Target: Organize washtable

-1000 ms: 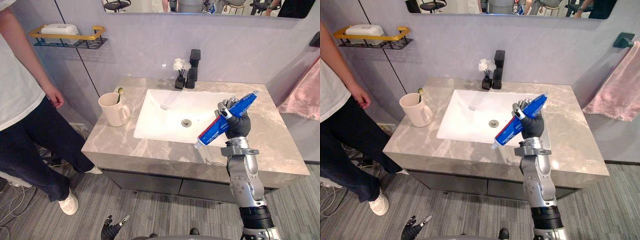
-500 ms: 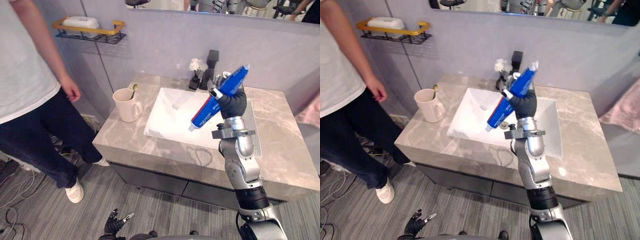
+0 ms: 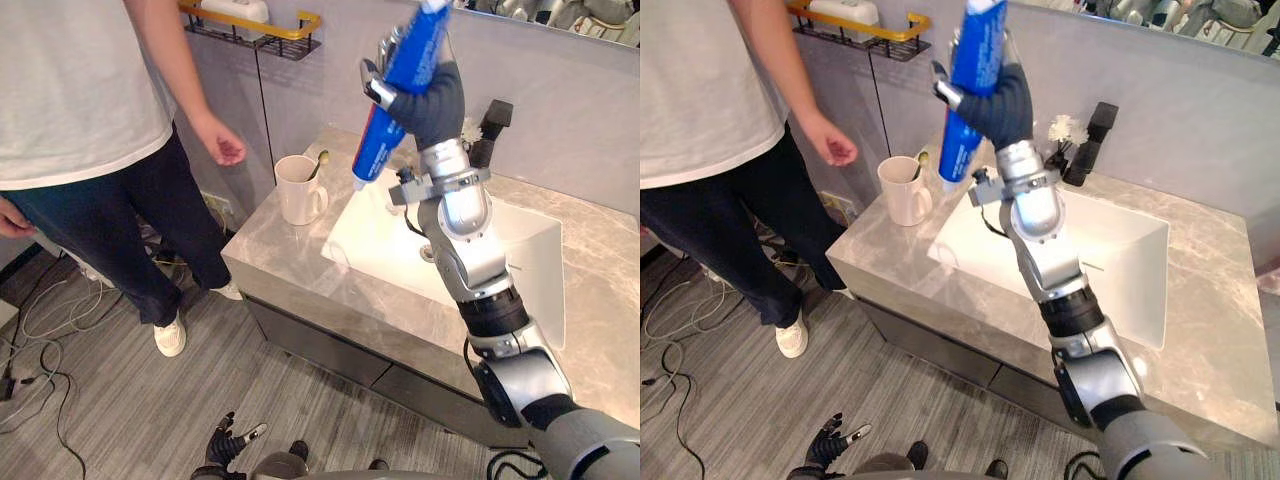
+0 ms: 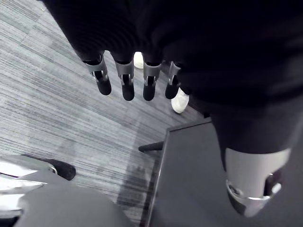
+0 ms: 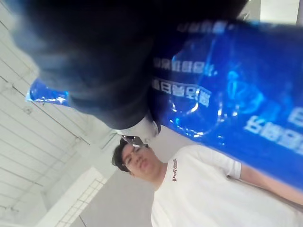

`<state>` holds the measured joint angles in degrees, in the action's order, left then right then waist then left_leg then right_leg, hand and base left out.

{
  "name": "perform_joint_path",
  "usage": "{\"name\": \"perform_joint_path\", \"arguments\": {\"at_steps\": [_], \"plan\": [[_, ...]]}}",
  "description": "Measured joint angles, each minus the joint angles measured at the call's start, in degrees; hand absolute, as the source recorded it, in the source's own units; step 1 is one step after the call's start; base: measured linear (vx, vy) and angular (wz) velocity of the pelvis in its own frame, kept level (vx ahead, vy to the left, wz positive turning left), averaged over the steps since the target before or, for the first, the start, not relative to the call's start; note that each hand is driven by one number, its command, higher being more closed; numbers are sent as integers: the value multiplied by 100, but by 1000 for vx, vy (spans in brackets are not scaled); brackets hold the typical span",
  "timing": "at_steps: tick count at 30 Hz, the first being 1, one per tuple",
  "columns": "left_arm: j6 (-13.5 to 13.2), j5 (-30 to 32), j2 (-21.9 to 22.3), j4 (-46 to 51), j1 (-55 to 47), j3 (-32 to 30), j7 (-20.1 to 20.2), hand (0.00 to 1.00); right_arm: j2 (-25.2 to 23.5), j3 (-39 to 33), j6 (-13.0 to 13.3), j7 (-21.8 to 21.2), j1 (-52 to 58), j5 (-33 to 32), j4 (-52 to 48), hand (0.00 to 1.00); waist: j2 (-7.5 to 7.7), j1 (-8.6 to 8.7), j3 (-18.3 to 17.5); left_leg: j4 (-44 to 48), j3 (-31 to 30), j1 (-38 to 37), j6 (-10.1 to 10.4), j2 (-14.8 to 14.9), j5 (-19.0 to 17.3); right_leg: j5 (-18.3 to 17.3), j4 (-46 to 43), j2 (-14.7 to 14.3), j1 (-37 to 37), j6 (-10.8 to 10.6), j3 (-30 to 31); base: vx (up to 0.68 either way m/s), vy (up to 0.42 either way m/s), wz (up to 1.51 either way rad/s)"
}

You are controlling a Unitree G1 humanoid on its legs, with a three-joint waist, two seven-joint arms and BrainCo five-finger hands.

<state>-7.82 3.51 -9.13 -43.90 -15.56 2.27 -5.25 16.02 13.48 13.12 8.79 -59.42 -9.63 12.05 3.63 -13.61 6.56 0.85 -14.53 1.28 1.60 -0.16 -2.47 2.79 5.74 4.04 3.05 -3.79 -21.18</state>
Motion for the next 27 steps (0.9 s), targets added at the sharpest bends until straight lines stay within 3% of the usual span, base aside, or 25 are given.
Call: {"name": "perform_joint_path", "arguments": {"at_steps": [3,8,19,27], "plan": [[2,7,-18,1,6,1,-1,0,3,54,-27,206,-454,29,488,100,28,-60,57,114,-103,101,7,-29,-1,0,0,-1,-48,0,-73,27,10,20],[-4,6,-98,37,109,185,-22,0,-11,65,-131,444,-954,208,1260,100,41,-298,216,173,-134,198,18,-24,-8,-3,0,2,-86,-2,-80,-19,8,6],[-2,-18,-200,71,217,367,-136,0,-229,81,-324,714,-1550,253,2122,100,62,-462,530,362,-266,537,64,-4,-39,-6,0,-46,-283,19,-200,-13,1,6],[-3,-63,-240,167,218,429,-253,0,-255,83,-466,728,-1583,249,2340,100,66,-480,728,413,-270,623,80,-10,-51,-11,-1,-46,-337,26,-194,5,2,2]]}}
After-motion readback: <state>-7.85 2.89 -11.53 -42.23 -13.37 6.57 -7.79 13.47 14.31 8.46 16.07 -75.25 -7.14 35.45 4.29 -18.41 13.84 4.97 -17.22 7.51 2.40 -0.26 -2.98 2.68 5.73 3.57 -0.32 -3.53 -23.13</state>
